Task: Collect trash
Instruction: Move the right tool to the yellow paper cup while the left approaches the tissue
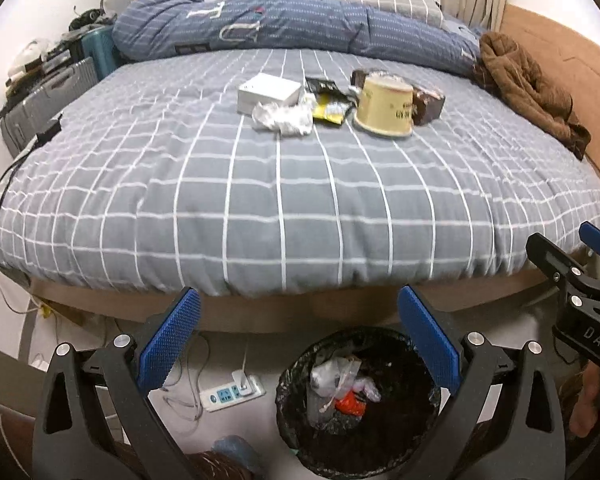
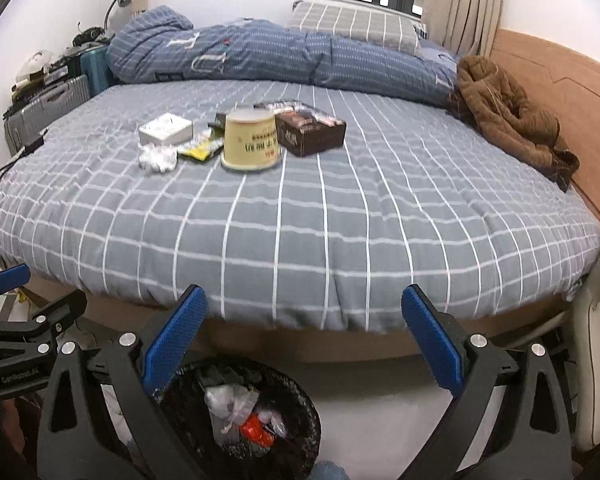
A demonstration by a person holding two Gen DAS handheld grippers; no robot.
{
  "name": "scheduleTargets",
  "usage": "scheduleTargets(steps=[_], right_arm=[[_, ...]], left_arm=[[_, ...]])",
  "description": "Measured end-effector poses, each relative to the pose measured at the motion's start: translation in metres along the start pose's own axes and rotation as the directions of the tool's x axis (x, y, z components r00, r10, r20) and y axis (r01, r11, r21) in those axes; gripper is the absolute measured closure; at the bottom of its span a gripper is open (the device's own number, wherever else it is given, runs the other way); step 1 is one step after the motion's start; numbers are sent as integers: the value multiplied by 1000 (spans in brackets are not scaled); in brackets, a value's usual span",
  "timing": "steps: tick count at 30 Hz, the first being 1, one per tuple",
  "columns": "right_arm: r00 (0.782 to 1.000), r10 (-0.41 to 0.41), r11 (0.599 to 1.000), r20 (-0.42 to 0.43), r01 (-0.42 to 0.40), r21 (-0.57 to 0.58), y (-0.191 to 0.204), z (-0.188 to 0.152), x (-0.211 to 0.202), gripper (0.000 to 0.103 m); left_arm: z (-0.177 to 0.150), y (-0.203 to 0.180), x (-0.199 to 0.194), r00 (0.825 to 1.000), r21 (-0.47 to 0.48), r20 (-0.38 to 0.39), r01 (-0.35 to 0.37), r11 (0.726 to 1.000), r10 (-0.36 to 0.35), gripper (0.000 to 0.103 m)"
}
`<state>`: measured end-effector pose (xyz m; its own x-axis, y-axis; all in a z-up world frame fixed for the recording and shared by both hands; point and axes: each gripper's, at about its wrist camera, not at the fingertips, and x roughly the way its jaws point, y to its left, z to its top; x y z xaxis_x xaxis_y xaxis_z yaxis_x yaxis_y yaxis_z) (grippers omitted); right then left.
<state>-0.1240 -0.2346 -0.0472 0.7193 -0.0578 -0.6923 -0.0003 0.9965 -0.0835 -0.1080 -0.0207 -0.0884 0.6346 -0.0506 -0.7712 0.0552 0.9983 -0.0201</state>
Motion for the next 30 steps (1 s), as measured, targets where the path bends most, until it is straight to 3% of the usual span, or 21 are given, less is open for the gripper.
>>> scheduleTargets(steps=[8,30], right_arm=[[998,19,1000,63,-18,-19,10,30,-1,9],[995,84,996,56,-82,-32,26,97,68,9]], left_arm=[[28,7,0,999,-9,37,-18,1000,19,6],[108,24,49,997,0,73,-40,999,40,6]])
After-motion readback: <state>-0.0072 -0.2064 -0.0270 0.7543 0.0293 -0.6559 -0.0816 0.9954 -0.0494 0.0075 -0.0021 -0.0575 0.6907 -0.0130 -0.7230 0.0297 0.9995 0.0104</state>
